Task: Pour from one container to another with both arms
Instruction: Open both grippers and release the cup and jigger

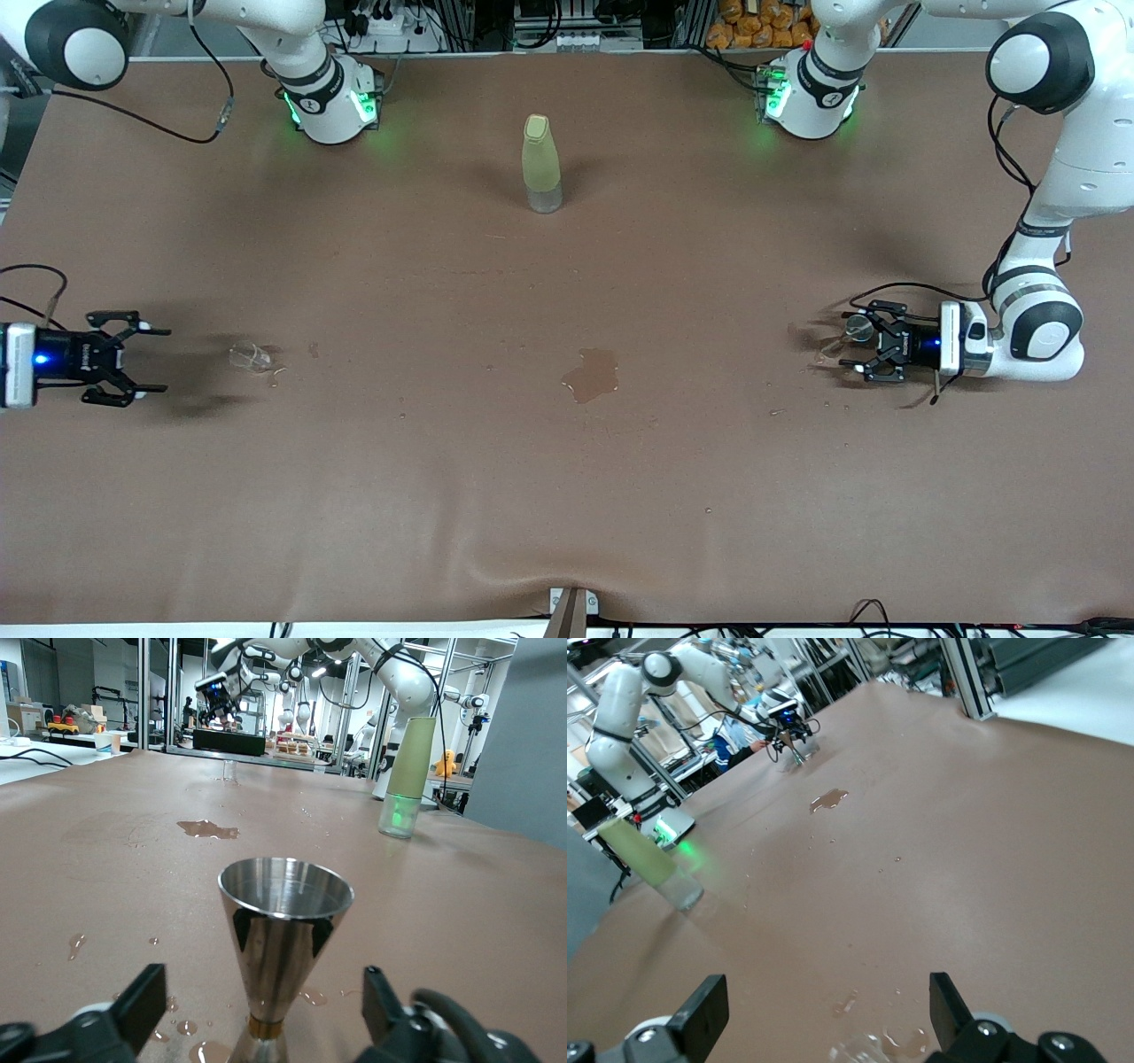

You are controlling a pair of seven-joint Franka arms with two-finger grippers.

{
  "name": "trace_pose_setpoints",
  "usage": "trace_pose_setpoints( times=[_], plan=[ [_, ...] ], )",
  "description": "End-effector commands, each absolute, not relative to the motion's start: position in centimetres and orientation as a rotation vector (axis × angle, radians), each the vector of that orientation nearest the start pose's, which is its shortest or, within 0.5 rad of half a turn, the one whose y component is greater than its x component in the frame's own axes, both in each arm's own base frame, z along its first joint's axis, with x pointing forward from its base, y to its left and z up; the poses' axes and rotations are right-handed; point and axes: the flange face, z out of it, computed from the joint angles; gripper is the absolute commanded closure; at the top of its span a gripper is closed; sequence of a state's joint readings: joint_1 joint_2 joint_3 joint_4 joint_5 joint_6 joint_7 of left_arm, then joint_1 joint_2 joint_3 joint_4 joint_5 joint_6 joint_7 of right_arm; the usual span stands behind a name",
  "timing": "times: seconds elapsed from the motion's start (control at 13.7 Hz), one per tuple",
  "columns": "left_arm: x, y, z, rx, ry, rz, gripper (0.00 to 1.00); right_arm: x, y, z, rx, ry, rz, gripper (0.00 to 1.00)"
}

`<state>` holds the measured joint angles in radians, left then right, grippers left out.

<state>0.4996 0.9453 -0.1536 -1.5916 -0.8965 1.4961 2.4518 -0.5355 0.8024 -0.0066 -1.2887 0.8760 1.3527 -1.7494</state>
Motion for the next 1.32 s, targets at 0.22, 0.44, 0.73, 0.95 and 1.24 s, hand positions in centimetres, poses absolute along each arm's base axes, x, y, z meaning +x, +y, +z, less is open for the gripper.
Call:
trace_pose_setpoints(
  times=[0.22, 0.44, 0.73, 0.95, 1.24],
  plan=[
    [56.8, 20.5, 13.0, 1.433, -1.346, 0.788, 0.0, 64.4, -17.9, 42.4, -2.055, -1.0, -0.315, 0.0],
    [57.9, 27.4, 18.3, 1.687, -1.23, 0.654, 0.0, 64.1, -13.1, 48.8, -2.269, -0.897, -0.177, 0.0],
    [59.8, 29.0, 26.9, 1.912, -1.14, 0.526, 0.0, 61.1, -9.5, 55.8, -2.596, -0.805, -0.108, 0.0],
    [62.0, 26.8, 34.4, 2.189, -1.006, 0.362, 0.0, 58.9, -7.3, 60.1, -2.839, -0.488, -0.023, 0.0],
    [64.5, 19.5, 42.3, 2.493, -0.714, 0.157, 0.0, 56.8, -6.7, 61.4, -3.07, -0.056, 0.001, 0.0]
  ],
)
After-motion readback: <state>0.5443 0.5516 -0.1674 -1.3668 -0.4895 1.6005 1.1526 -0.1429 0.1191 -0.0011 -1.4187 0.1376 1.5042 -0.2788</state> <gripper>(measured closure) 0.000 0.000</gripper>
